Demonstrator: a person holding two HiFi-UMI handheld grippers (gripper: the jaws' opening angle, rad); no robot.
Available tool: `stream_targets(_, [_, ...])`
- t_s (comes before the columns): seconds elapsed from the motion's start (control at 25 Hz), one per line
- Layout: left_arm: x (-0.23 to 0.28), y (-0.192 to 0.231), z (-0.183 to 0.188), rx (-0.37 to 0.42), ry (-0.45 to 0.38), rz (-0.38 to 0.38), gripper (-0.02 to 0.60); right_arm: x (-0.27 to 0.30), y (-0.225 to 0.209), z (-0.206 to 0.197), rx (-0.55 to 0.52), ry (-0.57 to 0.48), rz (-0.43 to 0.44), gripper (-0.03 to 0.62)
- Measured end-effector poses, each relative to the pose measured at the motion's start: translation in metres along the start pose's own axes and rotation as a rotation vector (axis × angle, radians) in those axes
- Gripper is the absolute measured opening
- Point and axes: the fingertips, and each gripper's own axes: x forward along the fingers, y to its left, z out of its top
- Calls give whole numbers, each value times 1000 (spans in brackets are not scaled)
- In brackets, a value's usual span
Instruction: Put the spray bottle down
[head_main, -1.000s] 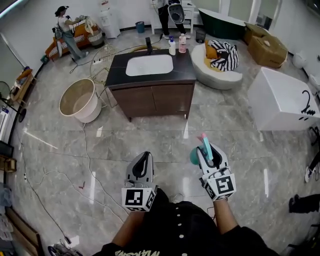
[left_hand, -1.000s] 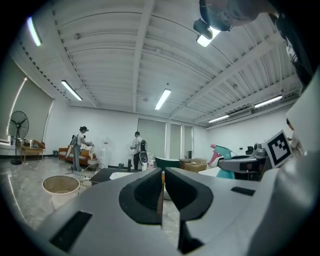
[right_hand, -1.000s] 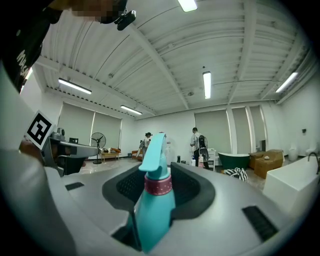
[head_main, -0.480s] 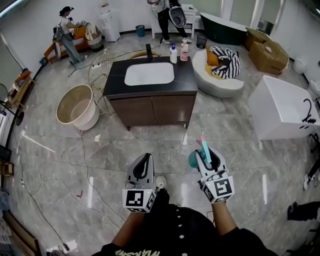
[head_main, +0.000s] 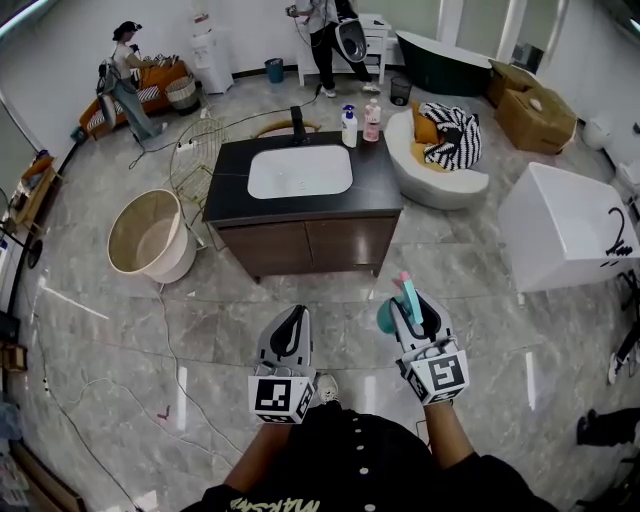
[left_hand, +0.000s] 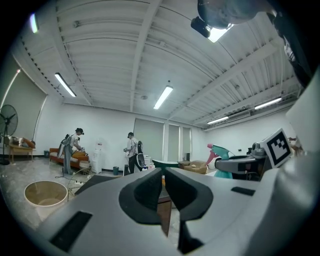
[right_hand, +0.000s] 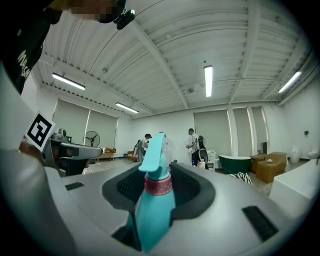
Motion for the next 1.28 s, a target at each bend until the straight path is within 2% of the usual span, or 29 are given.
stream_targets(0.4, [56,54,-1,4,7,-41,28,74,-4,-1,-1,1,-34,140])
stream_targets(0.64, [82,69,-9,-4,23,-60,28,99,-15,-11,5,24,-56,140])
stream_targets(0.92, [135,82,-19,-8,41,-79,28,139,-45,-25,8,41,-85,140])
stream_targets(1.28, [227,106,-8,5,25,-67,28,220,-105,-22,12,24,-86,140])
